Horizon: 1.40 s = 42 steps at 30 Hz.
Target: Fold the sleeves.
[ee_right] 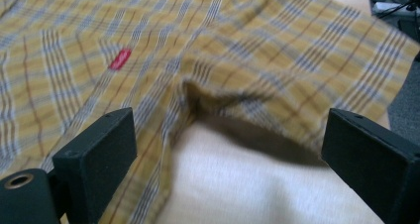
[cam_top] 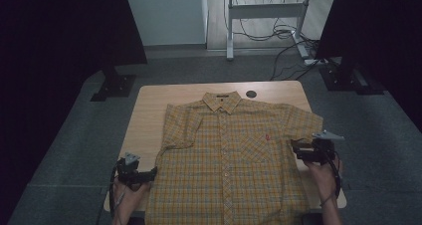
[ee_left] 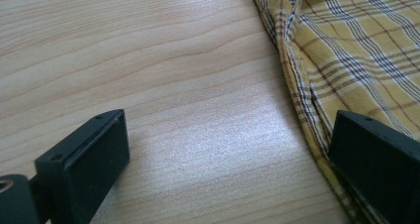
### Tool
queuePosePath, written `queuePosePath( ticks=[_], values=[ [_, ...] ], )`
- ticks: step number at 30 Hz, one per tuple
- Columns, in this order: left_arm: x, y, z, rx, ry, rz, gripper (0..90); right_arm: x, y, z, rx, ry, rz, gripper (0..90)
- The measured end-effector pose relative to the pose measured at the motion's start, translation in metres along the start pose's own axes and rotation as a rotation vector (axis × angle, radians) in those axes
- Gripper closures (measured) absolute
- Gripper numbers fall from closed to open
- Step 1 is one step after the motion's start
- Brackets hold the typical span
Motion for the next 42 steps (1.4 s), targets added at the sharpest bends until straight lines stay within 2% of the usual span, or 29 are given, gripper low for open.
queuePosePath(
  ticks=[6, 13, 22, 33, 37, 39, 42],
  values=[
    [0.000, 0.000, 0.000, 0.000, 0.000, 0.000, 2.7, 0.017, 0.005, 0.010, -0.013, 0.009, 0.004, 6.9],
    [0.000, 0.000, 0.000, 0.000, 0.000, -0.001, 2.7, 0.026, 0.016, 0.025, -0.050, 0.009, 0.010, 7.5],
    [0.000, 0.000, 0.000, 0.000, 0.000, 0.000, 2.7, 0.030, 0.034, 0.046, -0.101, -0.002, 0.025, 9.3],
    [0.000, 0.000, 0.000, 0.001, -0.002, 0.000, 2.3, 0.020, 0.045, 0.068, -0.144, -0.053, 0.035, 13.4],
    [0.000, 0.000, 0.000, 0.002, -0.002, -0.001, 2.3, 0.015, 0.045, 0.073, -0.143, -0.086, 0.013, 16.3],
    [0.000, 0.000, 0.000, 0.001, -0.002, -0.001, 2.3, 0.011, 0.044, 0.075, -0.127, -0.104, 0.011, 20.6],
    [0.000, 0.000, 0.000, 0.002, -0.002, -0.001, 2.3, 0.010, 0.042, 0.074, -0.092, -0.087, 0.032, 28.9]
  ],
)
Point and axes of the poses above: each handheld gripper's, and its own axes: z roughly forward along the jaws, x roughly out of its top, y roughly to its right, the point moved 8 cm from there along z, roughly forward along the jaws, and after that the axes turned 8 degrees about -x, right-handed, at the moved point
